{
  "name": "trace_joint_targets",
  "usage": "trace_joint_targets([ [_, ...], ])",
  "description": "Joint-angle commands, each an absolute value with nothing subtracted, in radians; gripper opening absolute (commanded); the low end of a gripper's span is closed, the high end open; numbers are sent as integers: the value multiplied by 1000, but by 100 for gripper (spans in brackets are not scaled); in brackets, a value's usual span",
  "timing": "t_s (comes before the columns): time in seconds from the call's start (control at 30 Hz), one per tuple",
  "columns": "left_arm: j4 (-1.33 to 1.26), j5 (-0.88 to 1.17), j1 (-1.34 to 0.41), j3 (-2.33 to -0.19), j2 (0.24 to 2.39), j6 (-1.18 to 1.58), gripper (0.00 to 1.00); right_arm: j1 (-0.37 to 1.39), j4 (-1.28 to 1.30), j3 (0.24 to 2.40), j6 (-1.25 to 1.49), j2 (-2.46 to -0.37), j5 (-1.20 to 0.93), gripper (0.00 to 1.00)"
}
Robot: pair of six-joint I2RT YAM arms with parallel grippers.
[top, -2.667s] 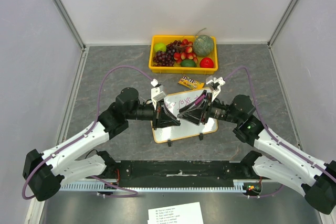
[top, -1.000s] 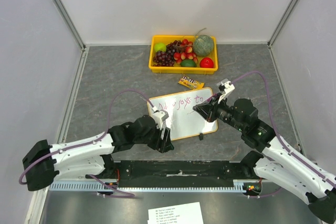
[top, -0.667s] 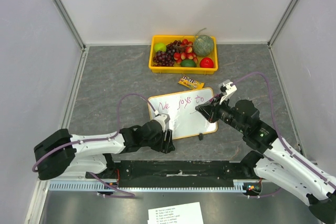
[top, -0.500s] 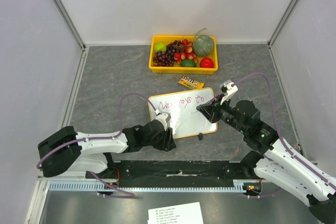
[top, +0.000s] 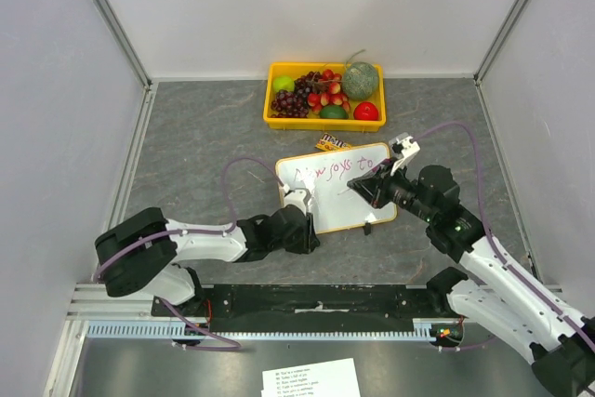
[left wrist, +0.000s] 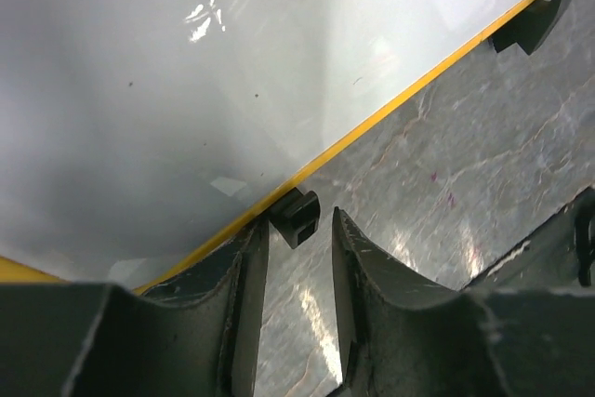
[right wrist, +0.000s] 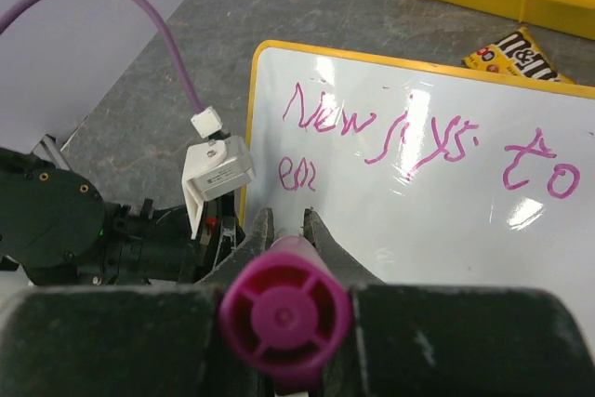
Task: Write a sentence on the whiteboard
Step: Move the whiteboard to the center of the board.
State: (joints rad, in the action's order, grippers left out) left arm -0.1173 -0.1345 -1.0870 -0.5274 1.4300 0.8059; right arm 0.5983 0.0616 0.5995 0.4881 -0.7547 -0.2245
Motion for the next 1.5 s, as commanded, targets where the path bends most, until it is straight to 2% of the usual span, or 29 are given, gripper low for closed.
trace_joint_targets([
  [0.0,-109,-203,-1052,-537,1529,790,40,474,-122,562,528,-790,-444,0],
  [0.2,-179,-117,-959,-618,1635,720,40,330,-255,515,589,-871,-594,0],
  [0.43,-201,-89,-946,-744,1741,647,41,313,-206,546,529,-945,-517,0],
  [0.73,-336,63,-950,-726,1743,594,46,313,-187,572,505,-957,-442,0],
  [0.8,-350,83,-951,-713,1714,575,51,313,-170,584,497,-953,-420,0],
  [0.93,-232,84,-948,-733,1622,539,70,314,-146,603,479,-950,-382,0],
  [1.07,-82,89,-931,-749,1523,517,75,316,-141,615,465,-957,-367,0],
  [1.3,-12,285,-717,-686,1335,505,77,394,-100,655,411,-983,-264,0],
  [1.47,-176,533,-533,-663,1374,523,79,504,-101,681,390,-1023,-143,0],
])
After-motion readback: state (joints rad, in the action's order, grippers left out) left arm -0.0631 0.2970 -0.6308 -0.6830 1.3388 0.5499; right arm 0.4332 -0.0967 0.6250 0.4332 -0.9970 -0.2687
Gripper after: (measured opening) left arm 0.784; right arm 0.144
